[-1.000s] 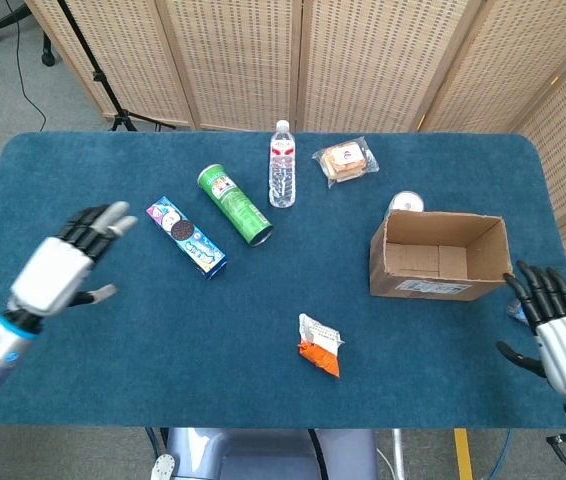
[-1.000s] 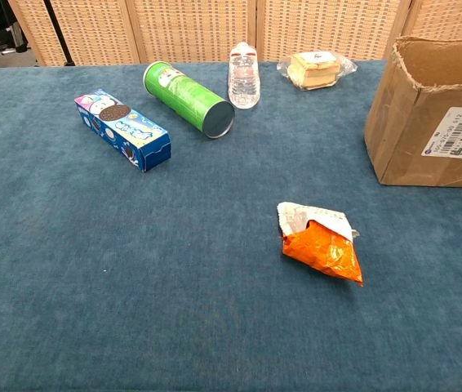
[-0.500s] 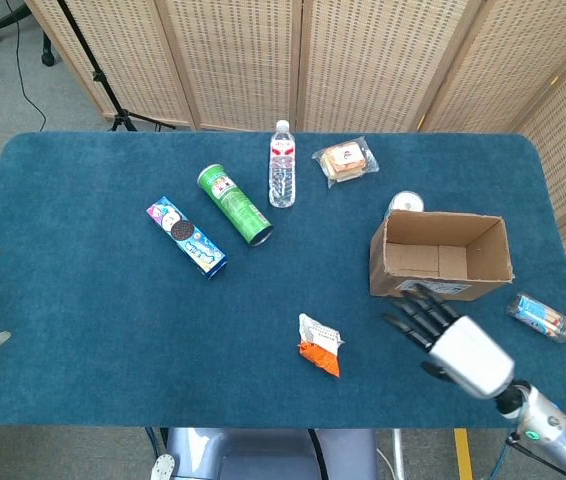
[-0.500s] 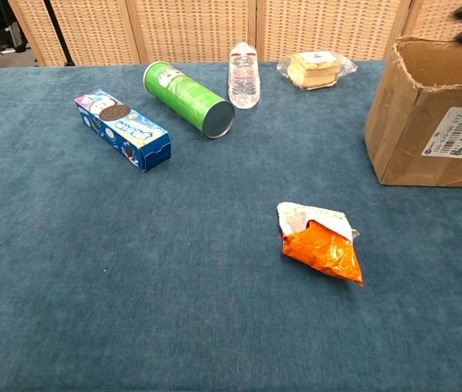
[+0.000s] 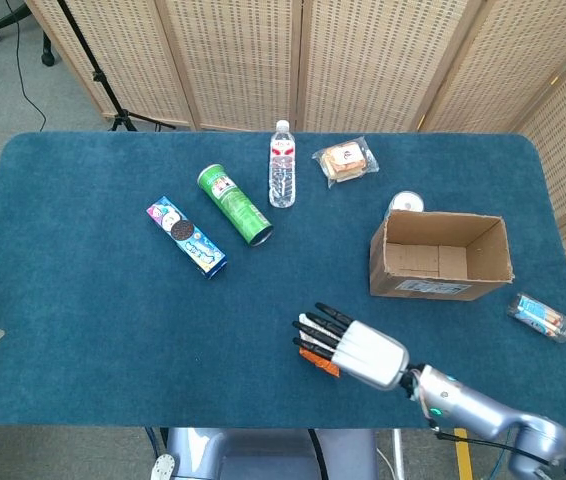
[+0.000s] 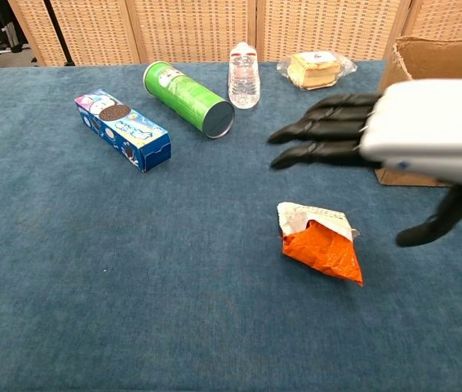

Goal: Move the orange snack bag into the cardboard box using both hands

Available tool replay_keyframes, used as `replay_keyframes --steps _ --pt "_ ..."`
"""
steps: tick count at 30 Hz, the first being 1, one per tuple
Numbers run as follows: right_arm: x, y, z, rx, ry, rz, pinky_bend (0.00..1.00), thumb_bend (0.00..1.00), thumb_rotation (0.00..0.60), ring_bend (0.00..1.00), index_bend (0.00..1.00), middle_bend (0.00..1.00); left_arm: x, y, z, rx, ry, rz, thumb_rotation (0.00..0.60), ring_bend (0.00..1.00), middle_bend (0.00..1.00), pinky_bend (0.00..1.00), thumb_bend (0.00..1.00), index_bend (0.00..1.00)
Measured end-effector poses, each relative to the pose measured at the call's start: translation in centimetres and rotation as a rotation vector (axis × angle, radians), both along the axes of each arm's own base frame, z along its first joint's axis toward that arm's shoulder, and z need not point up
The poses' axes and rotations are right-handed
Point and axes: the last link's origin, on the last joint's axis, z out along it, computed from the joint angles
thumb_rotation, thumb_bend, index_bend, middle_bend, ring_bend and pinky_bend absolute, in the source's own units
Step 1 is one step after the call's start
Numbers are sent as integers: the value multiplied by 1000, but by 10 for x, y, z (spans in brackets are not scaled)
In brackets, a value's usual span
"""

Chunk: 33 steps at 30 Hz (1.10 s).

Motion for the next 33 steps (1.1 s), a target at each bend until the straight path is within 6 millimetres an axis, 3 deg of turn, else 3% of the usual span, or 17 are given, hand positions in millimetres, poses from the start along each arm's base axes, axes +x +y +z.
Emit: replay_keyframes --steps 5,11,20,25,28,33 --pt "20 -9 -31 23 88 -16 33 0 600 0 0 0 -1 2 -1 -9 -1 9 600 0 0 0 0 0" --pt "32 -16 -47 9 164 -5 34 0 600 0 0 0 -1 3 -1 -20 -4 10 600 0 0 0 0 0" --pt "26 -23 -59 -23 275 -33 44 0 600 0 0 0 -2 4 -1 -34 -14 9 600 0 0 0 0 0" --pt "21 -25 -69 -31 313 -49 150 8 600 3 46 21 -2 4 0 -33 -18 8 600 0 0 0 0 0" --pt "21 -26 -73 -38 320 -53 271 116 600 93 228 155 -2 4 -1 -35 -20 8 600 0 0 0 0 0" --pt "22 -26 -77 -53 284 -43 552 511 600 346 486 430 -1 5 -2 -43 -20 8 600 0 0 0 0 0"
